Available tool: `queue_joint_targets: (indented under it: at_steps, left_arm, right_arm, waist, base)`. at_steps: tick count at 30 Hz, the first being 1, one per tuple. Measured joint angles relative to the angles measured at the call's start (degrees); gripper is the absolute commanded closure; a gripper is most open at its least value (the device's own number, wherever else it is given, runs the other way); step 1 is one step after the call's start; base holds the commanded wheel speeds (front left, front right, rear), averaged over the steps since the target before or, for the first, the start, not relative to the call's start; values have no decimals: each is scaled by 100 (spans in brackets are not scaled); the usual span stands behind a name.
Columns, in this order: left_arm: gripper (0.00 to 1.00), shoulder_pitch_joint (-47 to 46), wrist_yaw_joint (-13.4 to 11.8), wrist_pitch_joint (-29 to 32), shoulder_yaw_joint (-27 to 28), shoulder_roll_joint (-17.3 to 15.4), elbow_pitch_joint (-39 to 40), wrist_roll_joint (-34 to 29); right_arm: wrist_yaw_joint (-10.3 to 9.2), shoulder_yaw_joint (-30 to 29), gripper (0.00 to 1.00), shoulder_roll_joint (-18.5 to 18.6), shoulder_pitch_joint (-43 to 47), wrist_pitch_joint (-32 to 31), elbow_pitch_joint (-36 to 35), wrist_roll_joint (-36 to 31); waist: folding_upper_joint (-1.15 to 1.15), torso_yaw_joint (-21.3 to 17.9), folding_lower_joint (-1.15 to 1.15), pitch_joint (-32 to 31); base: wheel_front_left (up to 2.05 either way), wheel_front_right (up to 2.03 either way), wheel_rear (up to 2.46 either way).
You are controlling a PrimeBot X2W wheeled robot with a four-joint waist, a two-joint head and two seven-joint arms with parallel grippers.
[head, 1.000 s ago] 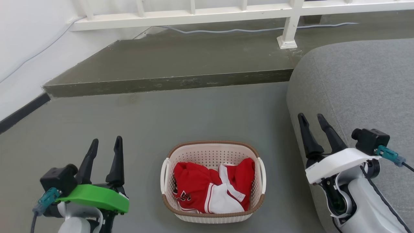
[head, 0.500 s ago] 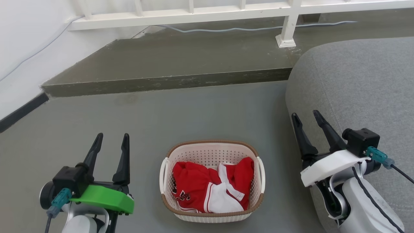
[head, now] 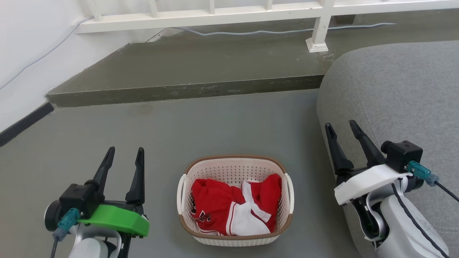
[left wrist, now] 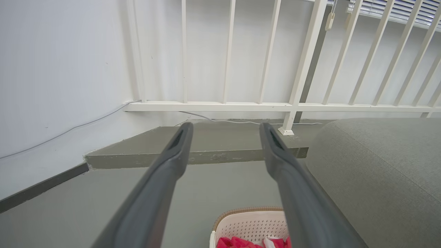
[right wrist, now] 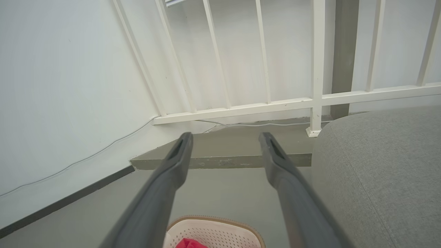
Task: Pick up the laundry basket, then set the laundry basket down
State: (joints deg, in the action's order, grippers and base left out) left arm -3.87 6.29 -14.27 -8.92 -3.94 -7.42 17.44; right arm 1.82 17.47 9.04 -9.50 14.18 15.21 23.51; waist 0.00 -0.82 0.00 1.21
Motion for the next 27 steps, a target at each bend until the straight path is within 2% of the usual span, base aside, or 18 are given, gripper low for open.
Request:
queue_joint_targets:
  at_steps: [13,27]
  left_arm:
    - [0,0,22,0,94,34,35,-16]
    - [0,-291,27,-18,219,64,53,-15]
  right_arm:
    - [0,-66,0,-89,1,25,22,-41]
    - [1,-191,0,-172,-230,25,-3,-52]
  waist:
    - [0,-46,0,147]
    - [0,-214,0,961]
  base:
    - [0,0,0]
    - [0,0,0]
